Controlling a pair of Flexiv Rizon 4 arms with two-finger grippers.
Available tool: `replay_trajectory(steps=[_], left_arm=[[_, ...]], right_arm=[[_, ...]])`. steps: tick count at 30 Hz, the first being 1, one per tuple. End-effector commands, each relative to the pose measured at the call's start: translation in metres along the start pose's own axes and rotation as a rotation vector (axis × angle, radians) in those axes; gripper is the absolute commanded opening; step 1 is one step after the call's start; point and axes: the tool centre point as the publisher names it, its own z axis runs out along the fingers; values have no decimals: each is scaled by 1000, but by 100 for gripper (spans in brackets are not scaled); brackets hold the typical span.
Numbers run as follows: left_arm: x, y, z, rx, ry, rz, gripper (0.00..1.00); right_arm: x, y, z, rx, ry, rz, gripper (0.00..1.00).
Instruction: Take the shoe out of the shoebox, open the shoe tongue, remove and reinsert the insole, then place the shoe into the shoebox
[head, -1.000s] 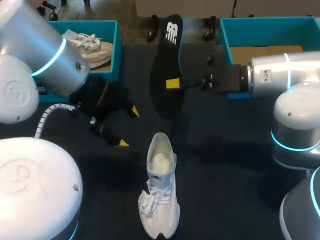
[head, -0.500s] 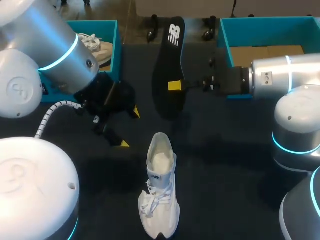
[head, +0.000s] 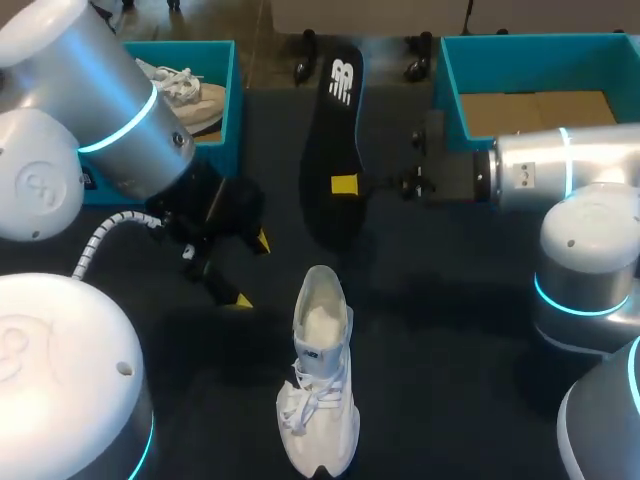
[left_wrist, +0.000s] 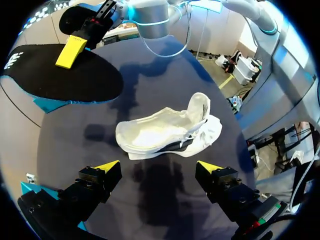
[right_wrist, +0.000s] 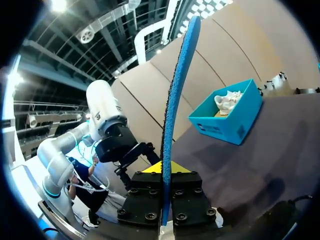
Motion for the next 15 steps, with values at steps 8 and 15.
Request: replay_trajectory(steps=[8,15], left_arm=[[14,28,33,-7,38,-59,100],[14,28,33,-7,38,-59,100]], right_arm=[[-7,-15,8,-43,-4,-34,0],[-7,-15,8,-43,-4,-34,0]])
